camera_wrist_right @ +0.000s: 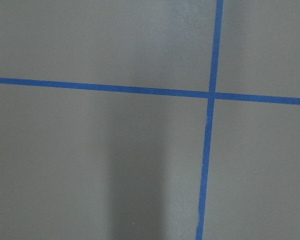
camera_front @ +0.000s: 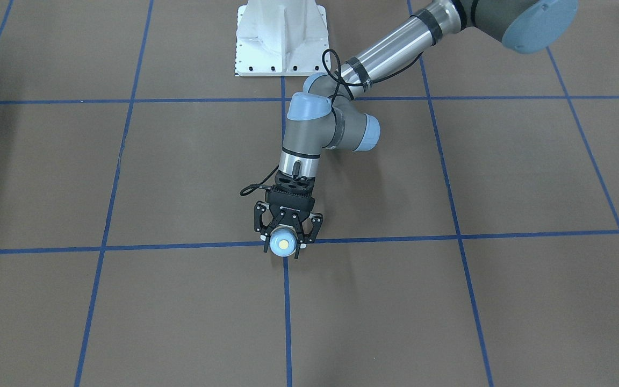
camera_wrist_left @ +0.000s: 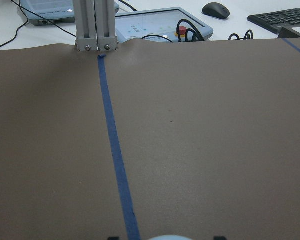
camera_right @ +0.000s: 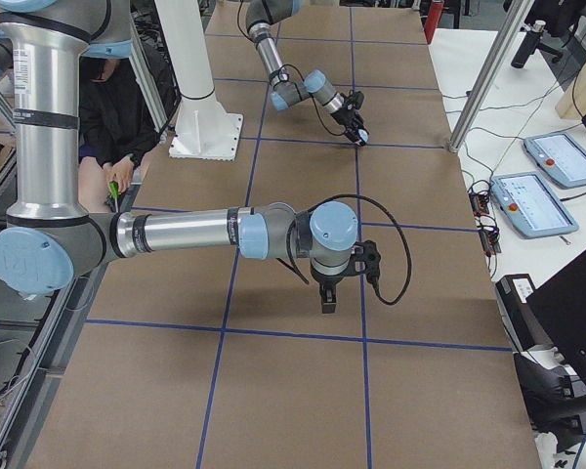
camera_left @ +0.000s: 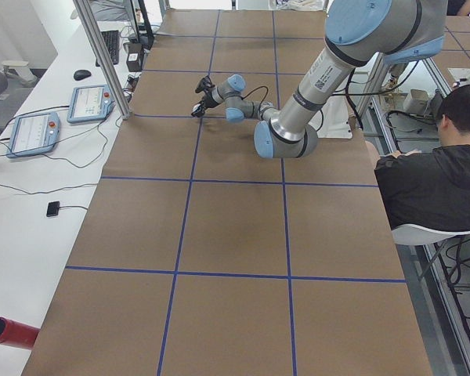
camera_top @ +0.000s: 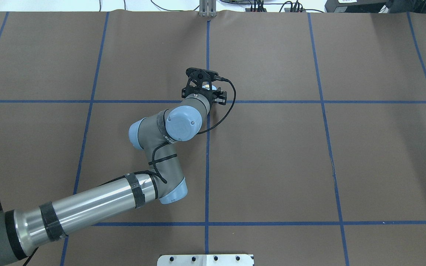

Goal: Place and press bell with both arms
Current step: 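Lower the bell with the left gripper onto the central grid crossing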

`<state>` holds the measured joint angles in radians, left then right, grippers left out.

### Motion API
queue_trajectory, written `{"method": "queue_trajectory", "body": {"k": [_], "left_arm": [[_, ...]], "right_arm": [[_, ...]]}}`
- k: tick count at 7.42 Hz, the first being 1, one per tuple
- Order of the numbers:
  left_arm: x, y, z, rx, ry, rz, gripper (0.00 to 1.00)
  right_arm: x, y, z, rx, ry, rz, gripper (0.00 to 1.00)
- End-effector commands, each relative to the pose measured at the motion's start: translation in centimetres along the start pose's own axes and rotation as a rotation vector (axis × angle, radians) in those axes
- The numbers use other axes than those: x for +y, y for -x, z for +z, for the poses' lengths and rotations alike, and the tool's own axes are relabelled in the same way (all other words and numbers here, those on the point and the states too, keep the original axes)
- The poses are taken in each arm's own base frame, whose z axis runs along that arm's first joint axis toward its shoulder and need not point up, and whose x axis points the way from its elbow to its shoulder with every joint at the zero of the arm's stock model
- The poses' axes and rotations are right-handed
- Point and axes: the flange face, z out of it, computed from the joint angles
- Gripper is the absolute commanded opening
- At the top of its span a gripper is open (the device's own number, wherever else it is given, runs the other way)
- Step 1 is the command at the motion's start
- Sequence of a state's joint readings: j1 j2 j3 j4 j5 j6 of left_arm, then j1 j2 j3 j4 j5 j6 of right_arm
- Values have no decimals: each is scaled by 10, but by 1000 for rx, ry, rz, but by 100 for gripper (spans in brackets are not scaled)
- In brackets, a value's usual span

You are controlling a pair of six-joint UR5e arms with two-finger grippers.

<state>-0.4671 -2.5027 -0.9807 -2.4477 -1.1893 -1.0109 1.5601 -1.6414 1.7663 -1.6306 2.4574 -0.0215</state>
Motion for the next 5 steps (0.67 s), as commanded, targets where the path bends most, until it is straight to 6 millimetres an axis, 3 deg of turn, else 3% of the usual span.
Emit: {"method": "queue_trajectory", "body": {"k": [1, 5], "left_arm": [[7, -6, -4, 0, -33, -2, 0], [18, -10, -6, -11, -49, 4, 0]], "right_arm": [[-1, 0, 0, 0, -1, -1, 100], [-1, 0, 0, 0, 0, 1, 100]]}}
